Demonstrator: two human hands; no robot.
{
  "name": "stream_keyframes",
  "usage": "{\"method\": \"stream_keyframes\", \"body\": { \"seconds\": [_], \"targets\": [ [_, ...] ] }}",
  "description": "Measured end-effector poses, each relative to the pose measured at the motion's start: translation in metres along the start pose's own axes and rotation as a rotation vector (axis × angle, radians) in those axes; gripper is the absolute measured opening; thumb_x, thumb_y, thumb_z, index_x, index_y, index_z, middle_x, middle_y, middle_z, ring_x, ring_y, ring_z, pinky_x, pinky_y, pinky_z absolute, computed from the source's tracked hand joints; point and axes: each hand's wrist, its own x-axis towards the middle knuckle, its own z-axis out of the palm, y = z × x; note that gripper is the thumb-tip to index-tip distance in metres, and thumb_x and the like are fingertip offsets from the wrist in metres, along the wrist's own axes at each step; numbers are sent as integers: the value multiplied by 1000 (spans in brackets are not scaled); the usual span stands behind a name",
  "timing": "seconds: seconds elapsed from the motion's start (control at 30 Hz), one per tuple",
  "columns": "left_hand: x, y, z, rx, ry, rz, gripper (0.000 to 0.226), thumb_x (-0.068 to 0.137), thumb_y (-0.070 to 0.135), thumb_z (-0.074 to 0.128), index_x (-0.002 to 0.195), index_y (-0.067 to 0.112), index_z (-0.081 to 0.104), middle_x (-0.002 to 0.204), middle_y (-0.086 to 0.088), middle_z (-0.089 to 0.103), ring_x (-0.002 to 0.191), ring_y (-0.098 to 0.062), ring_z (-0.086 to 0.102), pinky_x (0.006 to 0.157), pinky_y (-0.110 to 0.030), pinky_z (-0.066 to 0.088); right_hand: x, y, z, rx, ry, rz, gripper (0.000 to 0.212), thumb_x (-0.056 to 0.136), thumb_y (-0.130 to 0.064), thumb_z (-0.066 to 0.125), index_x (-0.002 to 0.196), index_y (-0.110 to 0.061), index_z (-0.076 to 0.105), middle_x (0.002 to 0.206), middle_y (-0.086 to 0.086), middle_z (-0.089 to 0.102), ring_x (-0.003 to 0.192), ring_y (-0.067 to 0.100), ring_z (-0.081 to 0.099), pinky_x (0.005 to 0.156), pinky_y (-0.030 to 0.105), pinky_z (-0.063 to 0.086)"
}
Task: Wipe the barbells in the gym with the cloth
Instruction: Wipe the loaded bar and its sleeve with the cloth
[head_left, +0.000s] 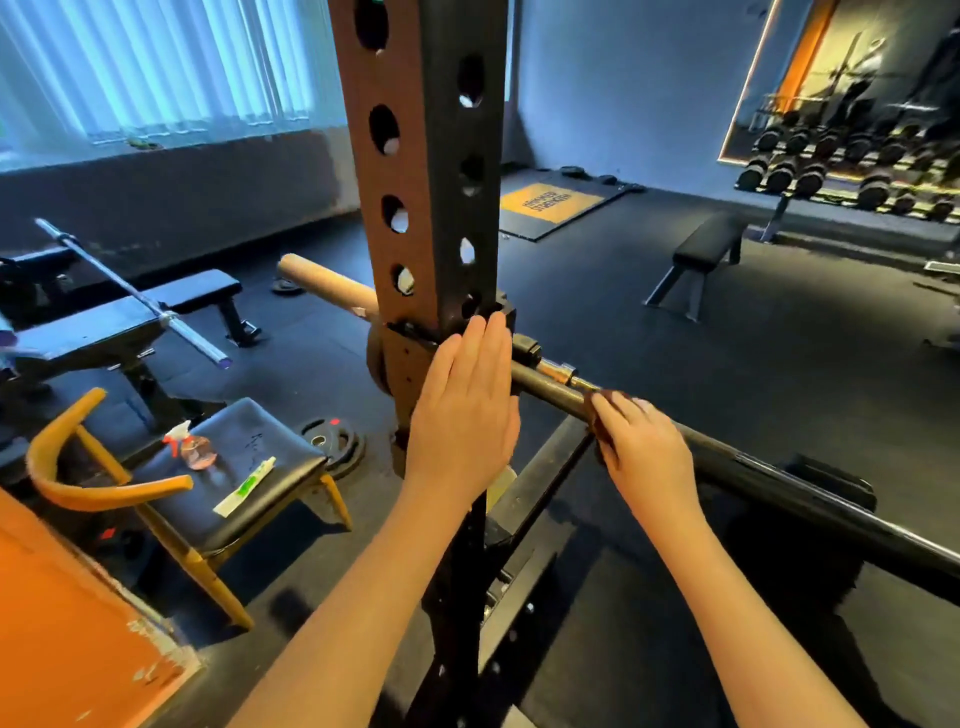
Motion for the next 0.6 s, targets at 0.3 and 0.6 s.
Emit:
{"method": "stream_keyframes", "body": {
  "seconds": [0.3, 0.6],
  "targets": [
    [-99, -35, 27, -293, 11, 183, 65, 99, 35, 42, 152, 4, 21, 161, -12, 17, 150, -28, 9, 120, -42, 4, -112, -74, 2, 372, 266, 255, 23, 94, -8, 59, 115, -13, 68, 106, 6, 70, 97, 21, 65, 86, 24, 44],
    [-210, -87, 23, -611, -282, 9, 59, 103, 34, 39, 154, 14, 17, 163, 0, 12, 150, -15, 3, 119, -32, -2, -147, -193, -13, 598, 181, 383, 22, 99, -18, 56, 119, -16, 65, 106, -6, 66, 99, 4, 58, 82, 4, 40]
  ]
}}
